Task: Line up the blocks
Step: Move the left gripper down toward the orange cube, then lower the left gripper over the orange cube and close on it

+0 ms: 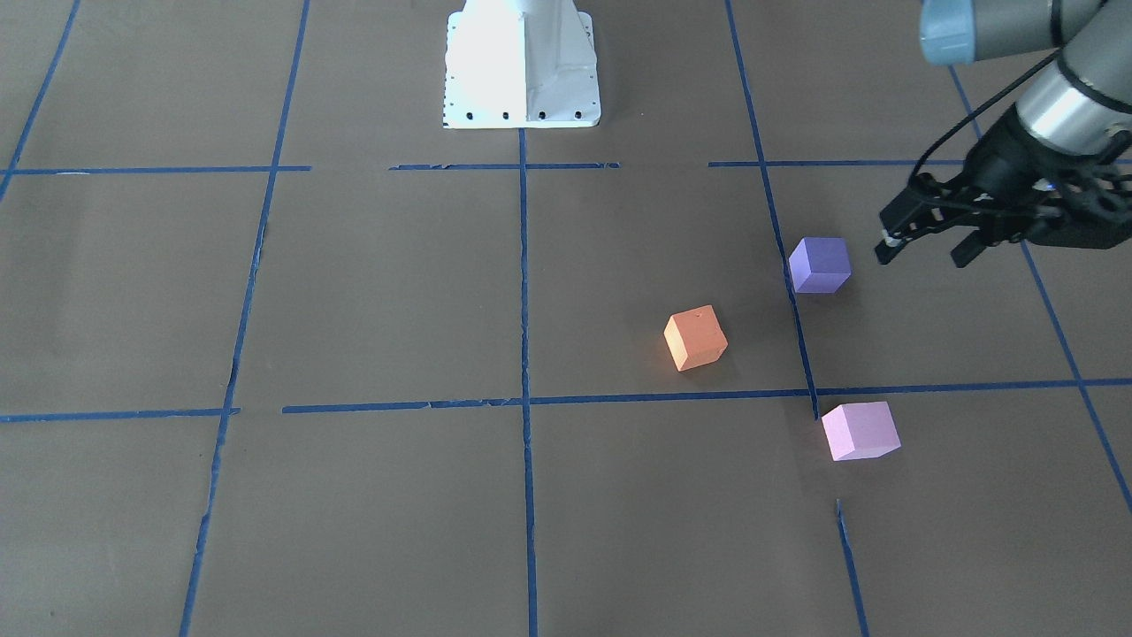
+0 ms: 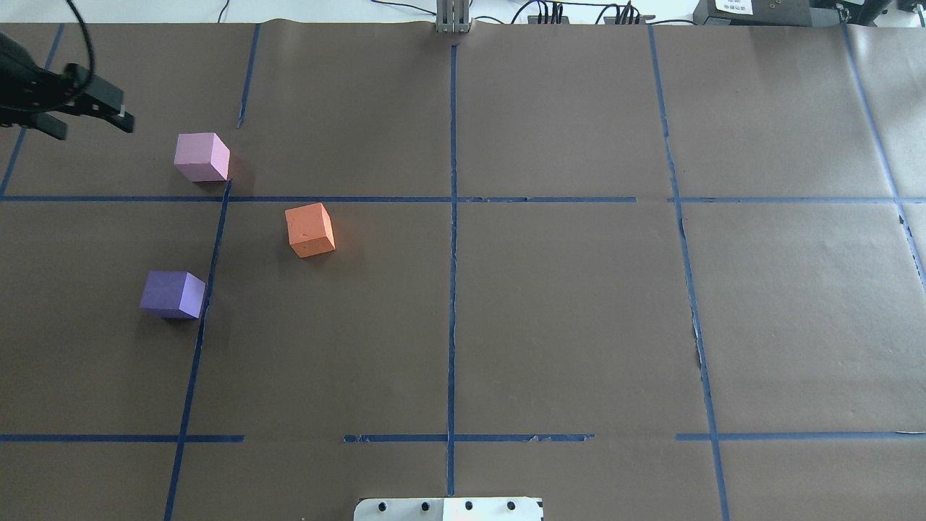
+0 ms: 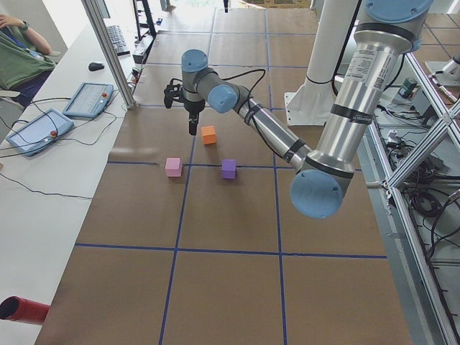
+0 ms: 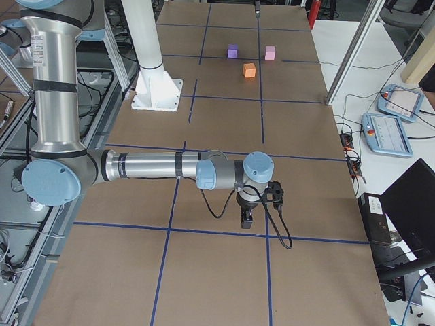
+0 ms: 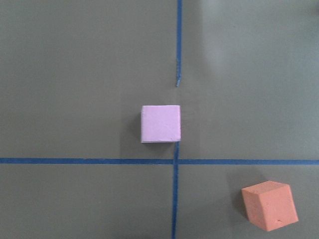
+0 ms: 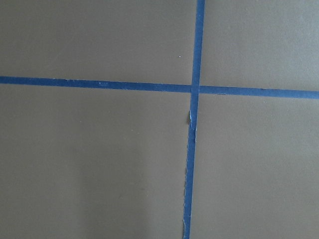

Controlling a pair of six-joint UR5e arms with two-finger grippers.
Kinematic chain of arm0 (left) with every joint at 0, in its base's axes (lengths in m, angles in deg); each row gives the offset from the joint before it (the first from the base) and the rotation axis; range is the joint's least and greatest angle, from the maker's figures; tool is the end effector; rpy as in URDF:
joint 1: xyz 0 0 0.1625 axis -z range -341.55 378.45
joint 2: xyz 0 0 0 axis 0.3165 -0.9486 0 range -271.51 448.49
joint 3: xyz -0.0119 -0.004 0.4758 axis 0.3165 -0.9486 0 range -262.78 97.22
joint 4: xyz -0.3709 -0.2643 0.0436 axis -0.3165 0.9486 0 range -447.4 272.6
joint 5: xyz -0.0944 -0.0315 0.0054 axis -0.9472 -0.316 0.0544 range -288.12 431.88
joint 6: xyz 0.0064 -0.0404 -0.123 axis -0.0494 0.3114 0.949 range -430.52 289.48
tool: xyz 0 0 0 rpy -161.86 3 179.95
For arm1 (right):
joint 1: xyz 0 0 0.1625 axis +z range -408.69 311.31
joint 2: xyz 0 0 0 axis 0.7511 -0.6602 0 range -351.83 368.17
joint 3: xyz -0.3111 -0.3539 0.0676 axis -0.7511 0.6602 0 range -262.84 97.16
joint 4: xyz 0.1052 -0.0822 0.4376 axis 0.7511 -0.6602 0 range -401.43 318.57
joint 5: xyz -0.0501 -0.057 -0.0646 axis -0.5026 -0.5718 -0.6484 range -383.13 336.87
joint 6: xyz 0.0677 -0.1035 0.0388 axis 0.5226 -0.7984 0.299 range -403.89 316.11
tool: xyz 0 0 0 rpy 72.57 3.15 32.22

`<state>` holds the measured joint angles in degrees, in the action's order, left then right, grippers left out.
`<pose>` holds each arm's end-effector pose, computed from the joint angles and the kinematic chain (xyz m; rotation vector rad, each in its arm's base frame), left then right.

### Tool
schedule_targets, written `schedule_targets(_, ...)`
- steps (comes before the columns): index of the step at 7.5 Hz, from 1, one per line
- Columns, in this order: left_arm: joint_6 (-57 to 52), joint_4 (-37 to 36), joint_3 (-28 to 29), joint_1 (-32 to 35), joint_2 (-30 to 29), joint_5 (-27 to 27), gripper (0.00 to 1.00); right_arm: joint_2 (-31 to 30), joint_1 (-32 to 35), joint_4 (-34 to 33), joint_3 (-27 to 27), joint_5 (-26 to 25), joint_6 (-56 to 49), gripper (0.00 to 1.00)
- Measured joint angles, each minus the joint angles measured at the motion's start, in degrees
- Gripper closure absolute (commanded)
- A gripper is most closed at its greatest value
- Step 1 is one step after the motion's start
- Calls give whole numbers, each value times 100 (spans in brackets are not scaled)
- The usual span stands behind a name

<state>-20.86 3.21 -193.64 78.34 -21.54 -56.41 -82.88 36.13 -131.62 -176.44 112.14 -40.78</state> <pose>0.2731 -0.5767 0.3333 0.1250 0.9343 -0.0736 -0.0071 -0.5334 0.7060 -0.0183 -0.7907 -0.0505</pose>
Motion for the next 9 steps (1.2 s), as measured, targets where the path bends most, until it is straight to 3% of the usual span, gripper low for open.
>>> schedule_targets(3,753,85,687,-1039,-740,785,0,0,0,-1,0,0,1,0)
schedule_targets(6,1089,679,1377,-1592,-880,1194,0,0,0,1,0,0,-1,0)
schedule_targets(9,1394,779,1545,-1881,-881,1399,0,0,0,0,0,0,-2,0)
